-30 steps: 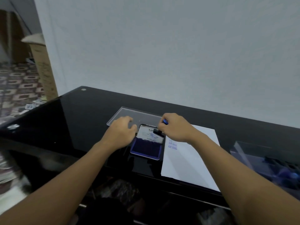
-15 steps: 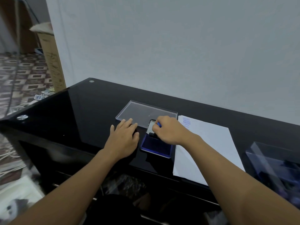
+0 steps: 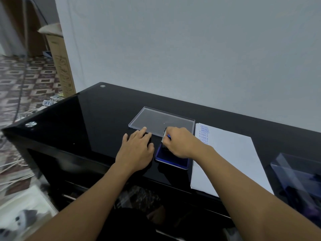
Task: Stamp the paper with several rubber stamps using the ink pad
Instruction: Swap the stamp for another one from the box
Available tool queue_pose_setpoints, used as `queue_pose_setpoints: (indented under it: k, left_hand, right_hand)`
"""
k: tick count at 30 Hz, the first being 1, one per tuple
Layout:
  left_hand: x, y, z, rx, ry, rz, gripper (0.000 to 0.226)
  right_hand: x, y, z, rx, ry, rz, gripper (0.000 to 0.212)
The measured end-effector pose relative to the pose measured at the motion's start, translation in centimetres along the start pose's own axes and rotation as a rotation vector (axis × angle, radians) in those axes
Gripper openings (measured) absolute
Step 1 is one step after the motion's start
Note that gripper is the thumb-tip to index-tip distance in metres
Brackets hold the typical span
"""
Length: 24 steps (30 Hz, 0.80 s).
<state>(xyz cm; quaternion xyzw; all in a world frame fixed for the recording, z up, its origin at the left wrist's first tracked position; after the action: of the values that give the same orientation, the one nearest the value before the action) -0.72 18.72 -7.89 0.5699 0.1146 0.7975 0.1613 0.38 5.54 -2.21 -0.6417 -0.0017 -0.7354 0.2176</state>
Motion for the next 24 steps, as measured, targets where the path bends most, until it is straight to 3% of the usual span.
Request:
queue_pose_setpoints:
  k: [11,24]
  left_hand:
    - [0.06,-0.03,-0.03,-0.002,-0.002,0.019,0.05]
    - [0.03,0.04,-0.13,-0.017,-0.005,0.031,0.05]
  right_hand:
    - [-0.83,-0.64,-0.76,0.011,0.098,-0.049,0.019]
    - [-0.97,-0.52,-0.59,-0.018,0.101,-0.016,0.018]
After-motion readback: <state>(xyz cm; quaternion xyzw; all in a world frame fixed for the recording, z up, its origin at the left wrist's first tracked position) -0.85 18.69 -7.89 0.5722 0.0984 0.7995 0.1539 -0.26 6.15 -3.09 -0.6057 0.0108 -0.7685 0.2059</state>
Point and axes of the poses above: each hand's wrist, its own z-axis towards the middle knuckle, its own x-axis out of the back of the hand, y = z × x, the point moved 8 cm from there along z, towards the middle knuckle, and after that the axes turned 11 degrees about y, right-handed, at the moved point
